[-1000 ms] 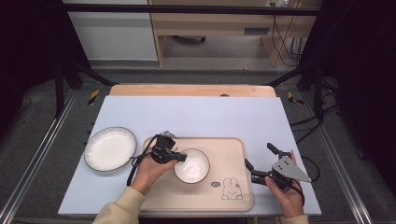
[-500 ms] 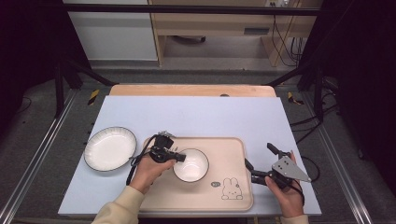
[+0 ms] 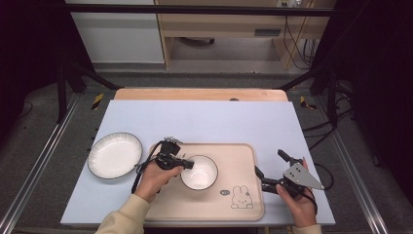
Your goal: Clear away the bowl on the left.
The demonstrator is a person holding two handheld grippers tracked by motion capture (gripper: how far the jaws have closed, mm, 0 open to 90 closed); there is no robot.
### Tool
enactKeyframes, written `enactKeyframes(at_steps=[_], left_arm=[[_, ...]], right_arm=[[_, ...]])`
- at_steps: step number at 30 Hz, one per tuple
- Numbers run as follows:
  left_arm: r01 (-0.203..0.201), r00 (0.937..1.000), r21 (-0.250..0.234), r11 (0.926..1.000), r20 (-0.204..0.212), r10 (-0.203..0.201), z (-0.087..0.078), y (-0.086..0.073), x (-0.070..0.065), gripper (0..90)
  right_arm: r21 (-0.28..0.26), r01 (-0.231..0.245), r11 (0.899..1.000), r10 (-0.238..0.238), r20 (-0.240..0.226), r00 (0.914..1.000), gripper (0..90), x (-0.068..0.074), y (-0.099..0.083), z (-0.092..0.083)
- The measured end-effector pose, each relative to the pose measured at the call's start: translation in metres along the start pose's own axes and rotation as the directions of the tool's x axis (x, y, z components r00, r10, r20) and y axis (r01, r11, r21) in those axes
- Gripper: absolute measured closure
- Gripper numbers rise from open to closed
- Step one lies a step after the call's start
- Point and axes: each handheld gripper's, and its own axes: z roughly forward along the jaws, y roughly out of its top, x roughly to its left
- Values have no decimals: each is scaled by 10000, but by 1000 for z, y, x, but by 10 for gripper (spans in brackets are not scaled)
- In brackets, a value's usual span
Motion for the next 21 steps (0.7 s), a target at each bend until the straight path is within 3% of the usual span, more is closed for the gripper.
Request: enactKeyframes(at_steps=[6,8,14,21], left_arm=[[-20,10000,-341,9994,-33,19,-4,0,-2,766],[-202,9995,-437,9988,-255,191,-7,0,-3,735],[-741,9951,-858,9936,-711,680,-13,-1,-7,578],[-1266,9898,-1326,9831,-826,1163,-16,-2,-11,377]], right_arm=[[26,-5,10000,4,4,10000,44,0,0,0],[14,16,10000,-16,13,10000,44,0,0,1],[26,16,10000,-16,-4,10000,43,1,0,1],[45,-20,10000,20,-12,10000,42,1,-1,1]])
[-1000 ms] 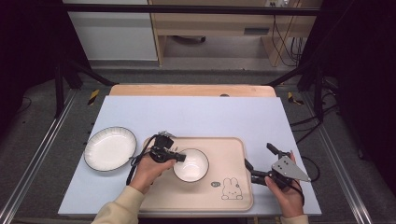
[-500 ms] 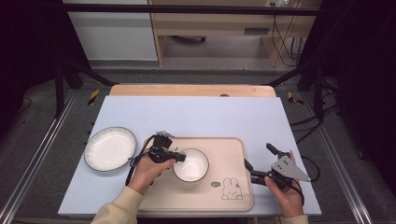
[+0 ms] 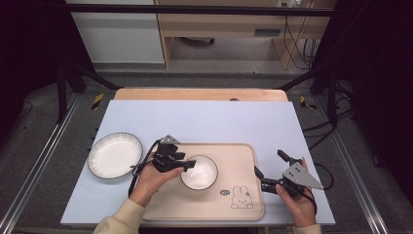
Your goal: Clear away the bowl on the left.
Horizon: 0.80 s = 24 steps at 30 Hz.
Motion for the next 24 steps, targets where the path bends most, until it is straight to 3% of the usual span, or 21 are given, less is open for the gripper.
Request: enactKeyframes(at_steps=[5,10,14,18,24], left_arm=[[-776,9970,-593,9952,-86,772,-6,2,-6,252],[-1493,9888,-1043,9833,-118,1489,-10,4,-12,157],[-1833,9831,-1465,9721,-269,1814,-14,5,-16,129],[-2022,9793,-1808,9625,-254,2009,-16,5,-17,105],[-1943,9802,-2228,9553,-59,1980,-21,5,-16,83]], right_arm=[[-2,5,10000,-5,-32,10000,41,0,0,0],[2,-68,10000,68,20,10000,40,-1,0,0],[-10,-83,10000,83,20,10000,39,0,0,0],[8,-88,10000,88,40,10000,39,0,0,0],[-11,-110,9999,110,64,9999,38,-1,0,0]])
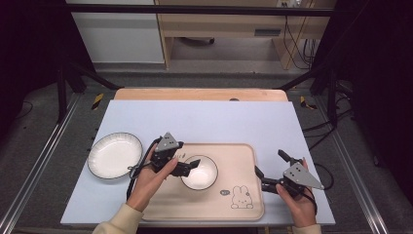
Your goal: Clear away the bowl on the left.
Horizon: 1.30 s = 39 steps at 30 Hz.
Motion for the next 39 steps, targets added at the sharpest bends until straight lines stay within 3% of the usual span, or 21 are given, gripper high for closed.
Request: enactKeyframes(at_steps=[13,30,39], left_arm=[[-241,9993,-929,9954,261,267,-16,2,1,52],[-266,9996,-1565,9873,-33,264,-45,-14,17,50],[-192,9987,-1852,9825,-502,100,-70,-25,32,49]], right_arm=[[21,-63,10000,63,27,10000,36,0,0,0],[16,-10,10000,10,20,10000,36,0,0,0],[41,-20,10000,20,17,10000,36,0,-1,0]])
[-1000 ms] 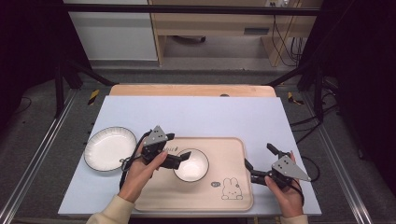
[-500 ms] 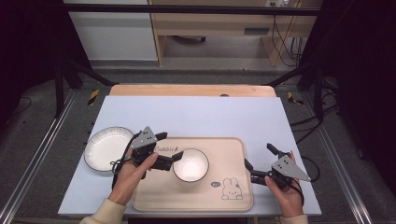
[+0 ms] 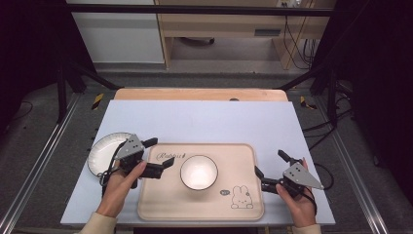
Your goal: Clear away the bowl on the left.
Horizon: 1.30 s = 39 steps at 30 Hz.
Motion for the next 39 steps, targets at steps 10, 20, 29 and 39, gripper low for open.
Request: enactKeyframes(at_steps=[10,20,29,39], left_arm=[[214,9993,-117,9997,-293,-217,-22,-18,11,47],[354,9973,-300,9989,-636,-373,-41,-27,23,47],[423,9940,-562,9975,-987,-477,-61,-31,33,44],[473,9905,-829,9954,-1253,-575,-80,-38,43,43]], right_arm=[[3,-16,10000,16,1,10000,36,0,0,0],[30,-7,10000,7,0,10000,36,1,0,0],[19,-12,10000,12,-5,10000,36,1,0,0],[39,16,10000,-16,-22,10000,36,1,-1,1]])
